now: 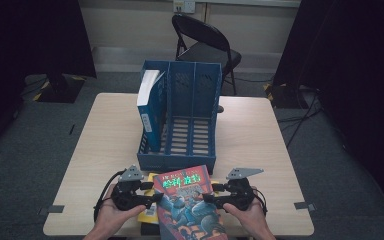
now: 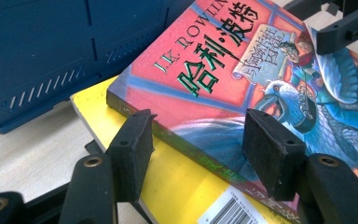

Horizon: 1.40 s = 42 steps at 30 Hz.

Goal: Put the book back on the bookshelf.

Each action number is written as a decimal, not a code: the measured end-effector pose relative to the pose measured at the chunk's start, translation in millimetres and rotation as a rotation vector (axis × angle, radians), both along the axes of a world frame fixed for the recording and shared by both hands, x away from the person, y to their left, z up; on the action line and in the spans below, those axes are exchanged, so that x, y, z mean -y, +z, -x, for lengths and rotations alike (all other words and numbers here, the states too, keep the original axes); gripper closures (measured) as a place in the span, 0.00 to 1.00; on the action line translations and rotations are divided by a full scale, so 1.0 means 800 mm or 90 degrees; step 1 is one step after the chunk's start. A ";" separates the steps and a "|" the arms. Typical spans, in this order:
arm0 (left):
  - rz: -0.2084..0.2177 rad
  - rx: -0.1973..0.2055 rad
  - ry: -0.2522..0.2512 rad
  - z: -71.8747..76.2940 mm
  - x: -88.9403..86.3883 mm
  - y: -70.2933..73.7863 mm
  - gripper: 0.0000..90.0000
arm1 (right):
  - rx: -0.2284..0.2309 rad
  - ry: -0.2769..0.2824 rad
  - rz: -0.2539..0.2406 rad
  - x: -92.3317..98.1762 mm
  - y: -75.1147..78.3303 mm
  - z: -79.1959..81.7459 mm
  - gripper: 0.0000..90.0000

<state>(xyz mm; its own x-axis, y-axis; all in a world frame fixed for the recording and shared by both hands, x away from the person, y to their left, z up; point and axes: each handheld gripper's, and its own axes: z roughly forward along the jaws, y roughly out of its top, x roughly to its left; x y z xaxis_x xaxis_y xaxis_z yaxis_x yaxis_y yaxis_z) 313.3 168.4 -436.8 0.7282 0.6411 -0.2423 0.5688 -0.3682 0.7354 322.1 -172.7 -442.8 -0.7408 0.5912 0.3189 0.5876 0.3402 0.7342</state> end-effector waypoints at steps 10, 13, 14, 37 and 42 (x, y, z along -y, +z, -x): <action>0.015 -0.009 0.002 -0.018 0.013 -0.003 0.47 | -0.008 -0.001 0.003 0.010 0.001 0.031 0.46; 0.048 -0.044 0.003 -0.020 0.006 -0.008 0.47 | -0.009 -0.003 -0.003 0.010 0.000 0.029 0.45; 0.052 -0.042 0.001 -0.019 0.005 -0.008 0.48 | -0.007 -0.003 -0.001 0.009 0.000 0.027 0.45; 0.058 -0.006 -0.003 -0.009 0.006 -0.015 0.41 | -0.030 -0.074 -0.018 0.005 -0.001 0.004 0.51; 0.059 -0.006 -0.003 -0.009 0.006 -0.015 0.41 | -0.038 -0.077 -0.076 0.015 0.002 0.002 0.63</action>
